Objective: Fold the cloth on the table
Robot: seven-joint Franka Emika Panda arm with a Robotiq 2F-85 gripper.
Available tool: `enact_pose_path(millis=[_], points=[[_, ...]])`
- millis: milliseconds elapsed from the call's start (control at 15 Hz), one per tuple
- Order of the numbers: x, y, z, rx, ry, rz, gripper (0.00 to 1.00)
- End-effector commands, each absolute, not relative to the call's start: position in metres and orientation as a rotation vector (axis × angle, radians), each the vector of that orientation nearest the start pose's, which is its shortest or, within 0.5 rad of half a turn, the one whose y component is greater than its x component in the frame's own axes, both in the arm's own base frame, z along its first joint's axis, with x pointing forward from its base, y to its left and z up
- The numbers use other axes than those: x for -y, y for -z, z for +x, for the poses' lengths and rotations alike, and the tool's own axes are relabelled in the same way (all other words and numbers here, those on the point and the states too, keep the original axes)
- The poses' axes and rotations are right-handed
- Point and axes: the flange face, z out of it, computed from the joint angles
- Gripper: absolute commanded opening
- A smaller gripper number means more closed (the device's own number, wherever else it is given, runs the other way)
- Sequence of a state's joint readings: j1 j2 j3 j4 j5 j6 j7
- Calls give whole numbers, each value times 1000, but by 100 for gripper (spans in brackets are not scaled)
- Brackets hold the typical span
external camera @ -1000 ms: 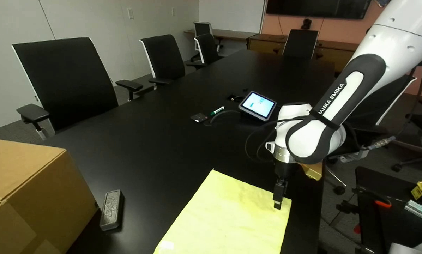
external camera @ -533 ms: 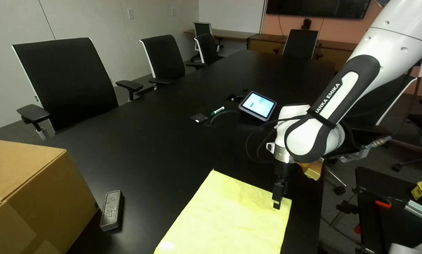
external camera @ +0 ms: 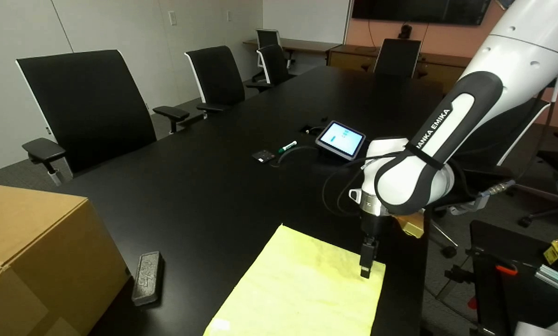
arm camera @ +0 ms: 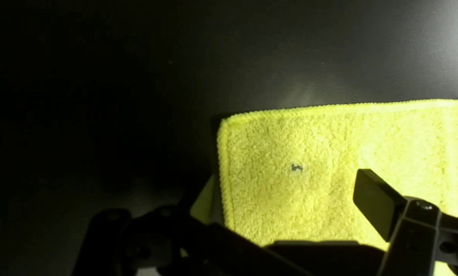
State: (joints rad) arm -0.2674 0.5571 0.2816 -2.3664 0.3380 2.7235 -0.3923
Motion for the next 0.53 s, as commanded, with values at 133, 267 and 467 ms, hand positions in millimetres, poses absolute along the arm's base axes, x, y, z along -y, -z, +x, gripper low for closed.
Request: enact_pose_path(millis=[133,267,467], points=[[-17,-89,477,176,-209,-2797,85],[-17,-89,477,193,-217,-2785,82],[-16,-88,476,225,-235,-2768,71]])
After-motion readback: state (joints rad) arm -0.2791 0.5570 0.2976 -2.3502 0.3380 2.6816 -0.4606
